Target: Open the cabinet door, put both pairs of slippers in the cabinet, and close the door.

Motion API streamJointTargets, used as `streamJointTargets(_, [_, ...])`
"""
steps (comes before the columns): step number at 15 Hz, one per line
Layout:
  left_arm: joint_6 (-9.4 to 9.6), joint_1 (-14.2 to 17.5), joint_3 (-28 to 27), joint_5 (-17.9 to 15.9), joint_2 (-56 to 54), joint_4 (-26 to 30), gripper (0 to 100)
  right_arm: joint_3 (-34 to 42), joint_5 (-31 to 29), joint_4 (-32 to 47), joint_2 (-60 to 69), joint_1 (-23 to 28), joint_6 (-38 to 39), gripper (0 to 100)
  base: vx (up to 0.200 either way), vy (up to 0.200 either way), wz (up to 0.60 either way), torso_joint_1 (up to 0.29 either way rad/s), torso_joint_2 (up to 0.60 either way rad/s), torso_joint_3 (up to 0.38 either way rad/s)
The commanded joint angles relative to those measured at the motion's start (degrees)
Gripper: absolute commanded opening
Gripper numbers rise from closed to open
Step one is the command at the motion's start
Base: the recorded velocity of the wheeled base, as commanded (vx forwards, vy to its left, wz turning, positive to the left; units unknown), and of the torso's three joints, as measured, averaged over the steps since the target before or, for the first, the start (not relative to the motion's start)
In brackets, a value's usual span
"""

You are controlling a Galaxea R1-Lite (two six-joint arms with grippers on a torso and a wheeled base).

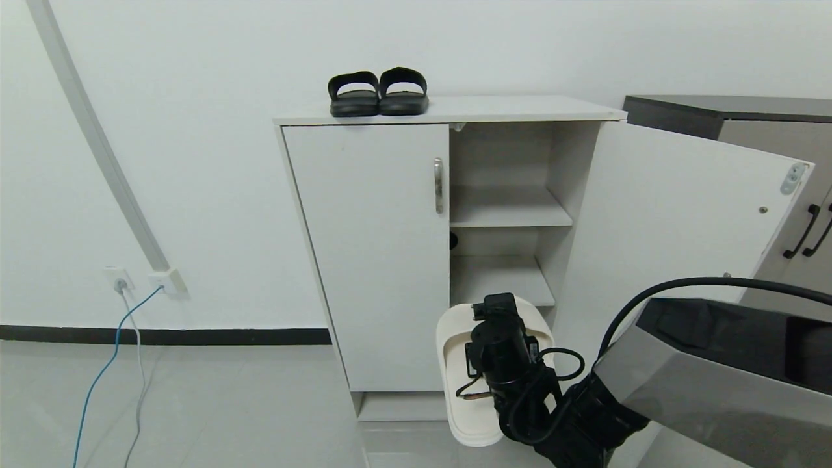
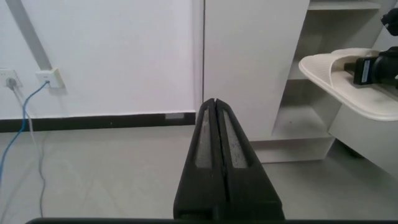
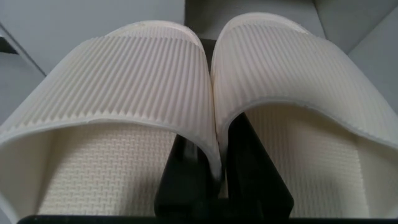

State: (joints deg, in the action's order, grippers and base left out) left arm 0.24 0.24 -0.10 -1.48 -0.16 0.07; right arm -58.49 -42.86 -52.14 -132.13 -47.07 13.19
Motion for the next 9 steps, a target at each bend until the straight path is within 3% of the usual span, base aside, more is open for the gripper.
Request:
streamJointTargets(1, [0.02, -0.1, 0.0, 0.0, 0.2, 0.0, 0, -0.1, -0.1, -0.2, -0.3, 0.4, 0.0, 0, 0.000, 0.000, 0.00, 0.000, 0.00, 0.000])
streamJointTargets(9, [0.11, 0.0, 0.0, 0.0, 0.2, 0.0, 0, -0.3, -0.1, -1.7, -0.8, -0.4, -0.3, 0, 0.000, 0.000, 0.00, 0.000, 0.00, 0.000])
